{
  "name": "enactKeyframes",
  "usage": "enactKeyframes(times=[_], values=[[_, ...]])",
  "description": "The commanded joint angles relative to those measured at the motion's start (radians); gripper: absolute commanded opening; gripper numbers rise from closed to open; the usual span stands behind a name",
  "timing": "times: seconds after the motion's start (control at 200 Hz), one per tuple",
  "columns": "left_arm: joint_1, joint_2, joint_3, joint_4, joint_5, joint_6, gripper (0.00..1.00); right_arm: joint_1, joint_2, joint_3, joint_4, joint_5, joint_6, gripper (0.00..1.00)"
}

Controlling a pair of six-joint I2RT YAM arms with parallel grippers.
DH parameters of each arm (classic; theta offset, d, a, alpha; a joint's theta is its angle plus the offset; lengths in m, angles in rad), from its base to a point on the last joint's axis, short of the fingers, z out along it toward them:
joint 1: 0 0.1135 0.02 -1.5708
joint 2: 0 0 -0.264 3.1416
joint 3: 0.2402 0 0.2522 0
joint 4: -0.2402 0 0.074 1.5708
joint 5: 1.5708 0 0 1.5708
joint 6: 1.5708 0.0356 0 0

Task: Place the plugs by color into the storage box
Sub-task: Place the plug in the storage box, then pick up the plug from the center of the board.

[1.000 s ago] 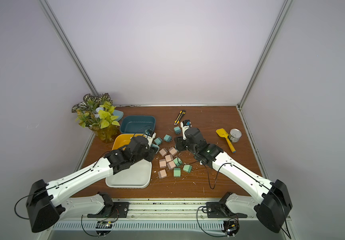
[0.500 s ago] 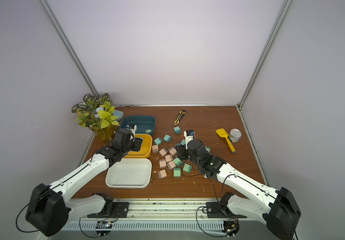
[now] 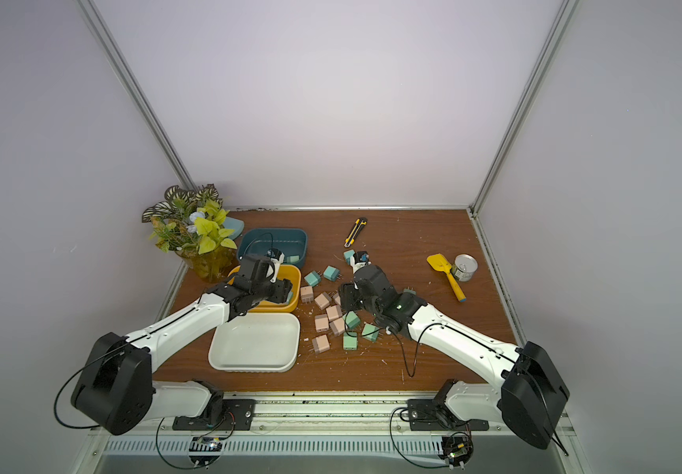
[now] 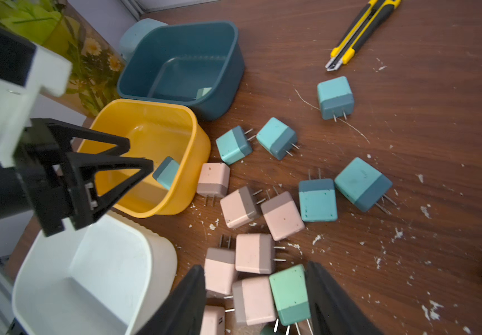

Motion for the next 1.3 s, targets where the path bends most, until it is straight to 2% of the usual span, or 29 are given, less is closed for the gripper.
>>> enactKeyframes(times=[0.0, 0.22, 0.345, 0.52, 0.691, 0.846, 1.066, 1.151, 1.296], values=[[0.01, -0.007, 0.009, 0.016, 0.029, 0.006, 0.73, 0.01, -0.025, 0.052, -0.031, -0.054, -0.019, 0.61], [0.01, -0.06, 0.025, 0.007, 0.067, 0.048, 0.73, 0.055, -0.127, -0.068, 0.014, -0.043, 0.075, 0.6], [0.01, -0.115, -0.005, 0.013, 0.1, 0.065, 0.73, 0.089, -0.129, -0.1, -0.009, -0.055, 0.092, 0.62], [0.002, -0.211, -0.05, -0.011, 0.118, 0.121, 0.73, 0.142, -0.078, -0.075, -0.091, -0.027, 0.084, 0.62], [-0.003, -0.293, -0.124, 0.026, 0.138, 0.194, 0.73, 0.186, -0.043, -0.117, -0.027, -0.03, 0.091, 0.62], [-0.004, -0.302, -0.151, 0.066, 0.151, 0.239, 0.75, 0.241, 0.038, -0.079, -0.05, -0.023, 0.087, 0.69], [-0.004, -0.28, -0.117, 0.048, 0.128, 0.216, 0.71, 0.328, 0.148, -0.012, -0.082, 0.02, 0.064, 0.69], [-0.021, -0.321, -0.12, 0.014, 0.113, 0.19, 0.71, 0.348, 0.188, 0.011, -0.087, 0.034, 0.059, 0.69], [-0.105, -0.441, -0.12, -0.094, 0.065, 0.188, 0.71, 0.369, 0.235, 0.03, -0.098, 0.048, 0.061, 0.69]])
